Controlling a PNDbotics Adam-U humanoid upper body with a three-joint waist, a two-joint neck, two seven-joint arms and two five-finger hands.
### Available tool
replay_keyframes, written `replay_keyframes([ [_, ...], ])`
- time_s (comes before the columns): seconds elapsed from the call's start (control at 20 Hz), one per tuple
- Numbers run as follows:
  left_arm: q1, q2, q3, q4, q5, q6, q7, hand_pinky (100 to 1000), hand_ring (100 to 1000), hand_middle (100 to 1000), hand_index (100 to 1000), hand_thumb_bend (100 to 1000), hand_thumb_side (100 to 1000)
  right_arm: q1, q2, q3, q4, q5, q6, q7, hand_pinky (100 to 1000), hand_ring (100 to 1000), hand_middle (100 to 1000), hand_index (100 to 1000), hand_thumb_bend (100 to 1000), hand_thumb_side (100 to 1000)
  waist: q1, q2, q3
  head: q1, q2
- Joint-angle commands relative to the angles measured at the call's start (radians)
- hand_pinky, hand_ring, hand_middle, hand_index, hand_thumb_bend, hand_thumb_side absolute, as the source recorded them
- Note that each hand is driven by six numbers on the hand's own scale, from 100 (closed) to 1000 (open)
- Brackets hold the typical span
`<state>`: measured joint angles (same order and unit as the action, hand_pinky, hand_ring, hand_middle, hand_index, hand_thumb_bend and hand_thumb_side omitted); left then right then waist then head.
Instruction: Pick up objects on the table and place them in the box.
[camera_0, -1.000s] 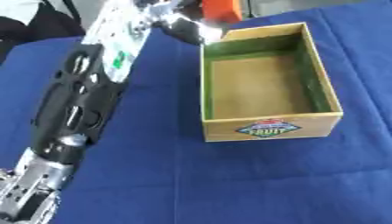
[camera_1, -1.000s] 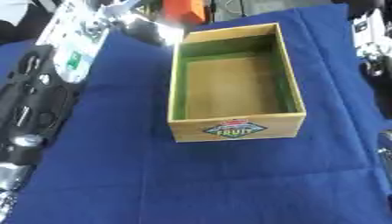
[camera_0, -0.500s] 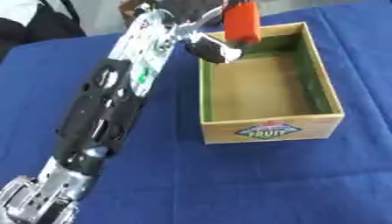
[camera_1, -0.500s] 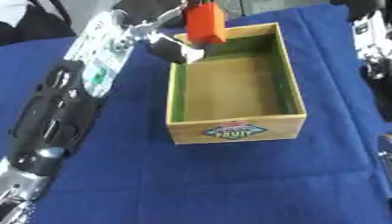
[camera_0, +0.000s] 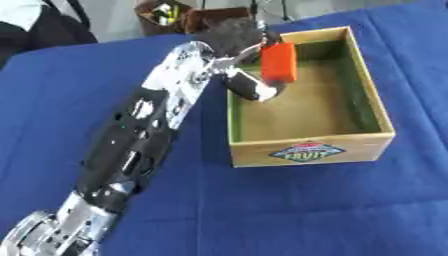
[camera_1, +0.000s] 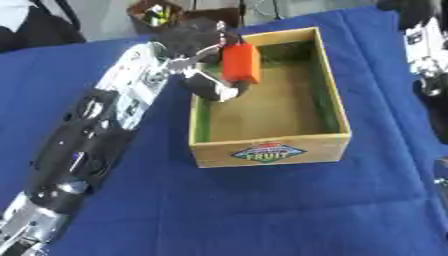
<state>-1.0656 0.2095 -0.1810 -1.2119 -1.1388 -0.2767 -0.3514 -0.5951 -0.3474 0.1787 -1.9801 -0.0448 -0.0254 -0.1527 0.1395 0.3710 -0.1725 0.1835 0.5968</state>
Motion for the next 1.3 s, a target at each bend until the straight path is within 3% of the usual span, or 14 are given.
replay_keyframes([
  [0.05, -0.020, 0.005, -0.006, -0.004, -0.001, -0.023, 0.005, 297, 452, 387, 693, 100, 576, -0.012, -0.006, -0.004, -0.020, -0.002, -0.002, -0.004, 936, 841, 599, 797, 100, 544, -0.007, -0.019, 0.001, 0.000, -0.016],
  [0.15, -0.020, 0.004, -0.008, -0.003, 0.001, -0.034, 0.003, 312, 463, 401, 702, 100, 590, -0.011, -0.006, -0.004, -0.020, -0.002, -0.001, -0.006, 936, 841, 599, 797, 100, 544, -0.006, -0.019, 0.000, 0.000, -0.017],
  [0.35, -0.019, 0.003, -0.012, -0.002, -0.020, -0.055, -0.017, 510, 657, 620, 889, 100, 639, -0.010, -0.005, -0.005, -0.020, -0.002, -0.001, -0.007, 936, 841, 598, 797, 100, 543, -0.003, -0.020, -0.005, -0.001, -0.016],
  [0.4, -0.019, 0.003, -0.011, -0.002, -0.029, -0.060, -0.022, 574, 716, 691, 943, 239, 677, -0.010, -0.005, -0.005, -0.020, -0.002, -0.001, -0.008, 936, 841, 598, 797, 100, 543, -0.003, -0.020, -0.005, -0.002, -0.017],
  [0.55, -0.016, 0.005, -0.007, -0.003, -0.064, -0.068, -0.029, 662, 777, 766, 1000, 525, 778, -0.009, -0.004, -0.005, -0.020, -0.002, -0.001, -0.008, 936, 840, 598, 796, 100, 543, -0.004, -0.021, -0.003, -0.004, -0.019],
  [0.6, -0.016, 0.005, -0.006, -0.001, -0.073, -0.070, -0.031, 689, 793, 783, 1000, 605, 819, -0.008, -0.004, -0.006, -0.020, -0.002, 0.000, -0.009, 936, 841, 598, 796, 100, 542, -0.004, -0.022, -0.002, -0.004, -0.020],
  [0.7, -0.013, 0.005, -0.002, 0.002, -0.090, -0.069, -0.031, 722, 820, 818, 1000, 681, 868, -0.007, -0.003, -0.006, -0.020, -0.002, 0.001, -0.009, 936, 840, 598, 796, 100, 542, -0.005, -0.023, -0.002, -0.004, -0.020],
  [1.05, 0.002, 0.013, 0.004, -0.021, -0.097, -0.060, -0.005, 711, 810, 801, 1000, 624, 880, -0.001, -0.005, -0.008, -0.020, 0.000, 0.002, -0.012, 936, 840, 598, 796, 100, 543, -0.005, -0.027, 0.005, -0.011, -0.017],
  [1.2, 0.017, 0.026, 0.016, -0.077, -0.067, -0.044, 0.026, 679, 783, 769, 997, 548, 884, 0.003, -0.008, -0.010, -0.020, 0.001, 0.002, -0.015, 936, 840, 598, 796, 100, 543, -0.006, -0.030, 0.011, -0.018, -0.015],
  [1.25, 0.024, 0.033, 0.028, -0.107, -0.046, -0.027, 0.050, 633, 744, 727, 973, 452, 871, 0.005, -0.009, -0.011, -0.020, 0.002, 0.002, -0.016, 935, 840, 598, 796, 100, 543, -0.007, -0.031, 0.014, -0.021, -0.014],
  [1.3, 0.034, 0.041, 0.041, -0.144, -0.016, -0.003, 0.080, 614, 725, 707, 966, 440, 876, 0.007, -0.010, -0.013, -0.020, 0.003, 0.002, -0.018, 935, 840, 598, 796, 100, 543, -0.008, -0.032, 0.018, -0.025, -0.012],
])
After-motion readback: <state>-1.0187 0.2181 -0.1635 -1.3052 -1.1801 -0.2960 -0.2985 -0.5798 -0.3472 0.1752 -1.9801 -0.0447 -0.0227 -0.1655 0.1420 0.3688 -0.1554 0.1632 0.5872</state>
